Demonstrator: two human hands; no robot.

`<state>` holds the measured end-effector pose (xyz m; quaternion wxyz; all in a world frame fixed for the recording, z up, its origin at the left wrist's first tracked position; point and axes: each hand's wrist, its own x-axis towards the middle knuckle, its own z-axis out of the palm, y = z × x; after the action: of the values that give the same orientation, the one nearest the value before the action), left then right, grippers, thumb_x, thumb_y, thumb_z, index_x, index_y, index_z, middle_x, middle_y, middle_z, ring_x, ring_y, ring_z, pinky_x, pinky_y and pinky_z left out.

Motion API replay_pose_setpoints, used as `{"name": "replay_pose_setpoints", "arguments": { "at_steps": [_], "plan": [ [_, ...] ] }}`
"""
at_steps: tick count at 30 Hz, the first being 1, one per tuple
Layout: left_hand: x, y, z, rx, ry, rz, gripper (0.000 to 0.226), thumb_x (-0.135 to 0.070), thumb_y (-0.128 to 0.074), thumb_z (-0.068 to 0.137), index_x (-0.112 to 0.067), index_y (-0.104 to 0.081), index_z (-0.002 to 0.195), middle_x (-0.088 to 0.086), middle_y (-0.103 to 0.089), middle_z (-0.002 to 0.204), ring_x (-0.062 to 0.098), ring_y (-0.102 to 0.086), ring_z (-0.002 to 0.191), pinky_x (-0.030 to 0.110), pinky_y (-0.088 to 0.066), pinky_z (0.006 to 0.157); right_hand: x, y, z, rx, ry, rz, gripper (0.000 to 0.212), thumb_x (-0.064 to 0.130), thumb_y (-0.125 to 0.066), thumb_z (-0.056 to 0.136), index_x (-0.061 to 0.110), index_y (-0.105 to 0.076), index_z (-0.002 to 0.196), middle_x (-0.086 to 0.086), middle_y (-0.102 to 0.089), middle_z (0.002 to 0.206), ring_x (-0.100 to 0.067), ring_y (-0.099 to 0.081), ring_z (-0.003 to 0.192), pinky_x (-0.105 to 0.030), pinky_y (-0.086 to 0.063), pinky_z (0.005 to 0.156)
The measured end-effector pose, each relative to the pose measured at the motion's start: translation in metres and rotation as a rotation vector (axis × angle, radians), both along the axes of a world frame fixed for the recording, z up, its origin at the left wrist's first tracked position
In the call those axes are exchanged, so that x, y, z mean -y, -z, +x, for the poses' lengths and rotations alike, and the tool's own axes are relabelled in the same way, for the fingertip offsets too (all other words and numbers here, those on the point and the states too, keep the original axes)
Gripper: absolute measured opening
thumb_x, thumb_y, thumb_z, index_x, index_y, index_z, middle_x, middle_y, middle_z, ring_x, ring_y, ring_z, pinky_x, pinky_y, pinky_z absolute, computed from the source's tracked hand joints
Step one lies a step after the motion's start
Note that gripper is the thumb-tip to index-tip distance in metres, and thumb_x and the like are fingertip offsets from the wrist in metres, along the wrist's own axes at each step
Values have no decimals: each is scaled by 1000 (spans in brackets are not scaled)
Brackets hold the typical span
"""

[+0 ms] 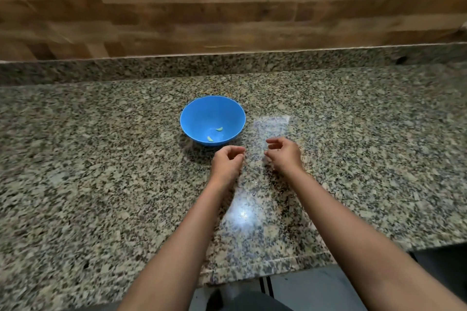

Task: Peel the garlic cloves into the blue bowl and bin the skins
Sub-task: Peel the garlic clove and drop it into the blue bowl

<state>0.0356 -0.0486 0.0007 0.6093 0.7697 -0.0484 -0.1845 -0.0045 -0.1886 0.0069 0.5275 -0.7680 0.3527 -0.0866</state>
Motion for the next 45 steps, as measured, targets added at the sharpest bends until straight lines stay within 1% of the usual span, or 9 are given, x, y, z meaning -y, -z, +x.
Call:
{"name": "replay_pose_setpoints", "arguments": {
  "at_steps": [6,12,16,22,27,30,34,40,45],
  "plan": [
    [-5,3,5,17,25,20,16,-6,-56,88,-18,-64,95,1,-66,93,17,-63,88,38,-53,85,-3,8,11,-57,-85,-196,29,-1,-56,89,7,-58,117,-9,-62,109,-9,-56,69,-6,-38,42],
    [-16,-5,2,138,-13,34,17,-8,-54,90,-19,-65,97,-3,-66,90,13,-60,80,26,-50,76,-19,-13,9,132,-50,-153,26,5,-58,89,10,-55,114,3,-57,82,-6,-54,62,-7,-41,42],
    [-25,-5,2,184,-89,38,17,-8,-56,89,-16,-68,98,-3,-67,93,10,-61,86,21,-47,79,-41,-42,25,326,-72,-142,23,10,-64,85,15,-57,106,3,-59,80,-7,-57,68,-11,-44,54],
    [-38,-1,1,144,-148,52,16,-6,-56,89,-13,-68,98,-2,-65,88,15,-62,85,26,-50,78,-60,-55,63,238,-201,-122,26,12,-64,87,7,-64,112,-10,-67,100,-18,-63,92,-33,-53,84],
    [-45,-3,-3,195,-190,33,14,-14,-62,88,-14,-68,101,-5,-66,89,9,-63,84,11,-46,70,-64,-54,38,204,-152,291,22,5,-55,91,1,-63,111,-6,-62,85,-11,-52,57,-16,-37,39],
    [-43,-9,-11,203,-186,-84,15,-18,-72,82,-16,-67,96,-1,-70,88,13,-66,82,24,-53,74,-63,-54,9,164,-151,560,13,13,-55,92,5,-64,99,-5,-62,80,-10,-48,51,-19,-31,40],
    [-35,-14,-24,158,-130,-215,19,-17,-76,76,-10,-68,92,0,-70,83,6,-64,73,17,-51,68,-60,-50,-17,111,-167,753,39,38,-43,98,6,-64,105,-2,-64,81,-11,-49,57,-22,-32,47],
    [-31,-12,-37,-9,-147,-267,9,-15,-72,81,-8,-67,82,-1,-64,72,-4,-56,55,13,-43,55,-59,-37,-36,57,-220,787,55,53,-34,96,10,-64,112,-1,-67,95,-11,-49,57,-21,-33,43],
    [-42,-6,-39,38,-285,-148,7,-17,-68,85,-13,-66,80,0,-66,75,11,-58,68,17,-45,56,-61,-32,-41,45,-220,655,44,46,-40,97,11,-60,115,-6,-62,113,-13,-53,60,-22,-35,45]
  ]
}}
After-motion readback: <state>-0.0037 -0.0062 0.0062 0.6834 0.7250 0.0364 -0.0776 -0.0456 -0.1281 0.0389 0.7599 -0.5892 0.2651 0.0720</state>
